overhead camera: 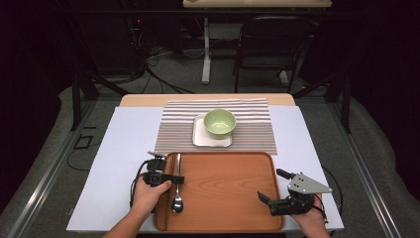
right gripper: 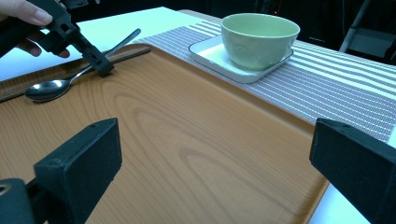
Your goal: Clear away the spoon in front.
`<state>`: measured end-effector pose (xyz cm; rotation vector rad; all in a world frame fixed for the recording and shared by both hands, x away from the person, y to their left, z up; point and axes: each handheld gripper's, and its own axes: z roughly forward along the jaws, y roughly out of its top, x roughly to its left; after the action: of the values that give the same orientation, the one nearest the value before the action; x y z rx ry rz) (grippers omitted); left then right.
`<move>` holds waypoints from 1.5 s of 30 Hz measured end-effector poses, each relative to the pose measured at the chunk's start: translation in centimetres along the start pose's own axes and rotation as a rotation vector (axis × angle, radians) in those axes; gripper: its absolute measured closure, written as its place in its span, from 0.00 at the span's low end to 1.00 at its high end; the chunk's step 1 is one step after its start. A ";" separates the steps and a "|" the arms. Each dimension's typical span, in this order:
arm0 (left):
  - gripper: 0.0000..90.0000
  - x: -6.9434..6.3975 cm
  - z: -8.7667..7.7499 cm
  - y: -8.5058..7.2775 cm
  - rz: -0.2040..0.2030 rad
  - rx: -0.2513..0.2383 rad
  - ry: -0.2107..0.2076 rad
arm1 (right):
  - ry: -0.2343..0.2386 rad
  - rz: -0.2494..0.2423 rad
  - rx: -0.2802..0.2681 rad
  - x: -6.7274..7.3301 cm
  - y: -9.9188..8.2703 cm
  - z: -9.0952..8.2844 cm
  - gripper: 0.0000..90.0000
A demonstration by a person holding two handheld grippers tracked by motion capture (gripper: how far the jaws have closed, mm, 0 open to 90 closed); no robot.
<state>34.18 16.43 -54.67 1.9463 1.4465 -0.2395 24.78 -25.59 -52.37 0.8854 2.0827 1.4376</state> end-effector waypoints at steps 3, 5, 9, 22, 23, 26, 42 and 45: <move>0.89 0.2 -0.1 -0.1 0.005 -0.005 -0.006 | 0.000 -0.002 -0.001 0.0 0.0 0.0 0.02; 0.88 0.3 -0.1 -0.1 0.004 -0.007 -0.013 | 0.000 -0.001 0.001 0.0 0.0 0.0 0.02; 0.85 0.3 -0.2 -0.1 0.004 -0.022 -0.006 | 0.000 0.000 0.001 0.0 0.0 0.0 0.02; 0.78 -0.3 -0.1 0.0 0.059 -0.033 0.037 | 0.002 0.000 0.002 0.0 0.0 0.0 0.02; 0.78 -0.3 -0.1 0.0 0.057 -0.036 0.039 | 0.002 0.001 0.002 0.0 0.0 0.0 0.02; 0.78 -0.2 -0.2 0.0 0.053 -0.038 0.042 | 0.003 0.001 0.002 0.0 0.0 0.0 0.02; 0.75 -0.5 -1.1 0.3 0.050 -0.066 0.037 | 0.003 0.001 0.002 0.0 0.0 0.0 0.02; 0.71 -0.8 -1.4 0.5 0.058 -0.078 0.038 | 0.003 0.001 0.001 0.0 0.0 0.0 0.02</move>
<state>33.96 16.59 -53.04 1.9357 1.3998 -0.1188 24.79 -25.58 -52.38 0.8854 2.0857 1.4390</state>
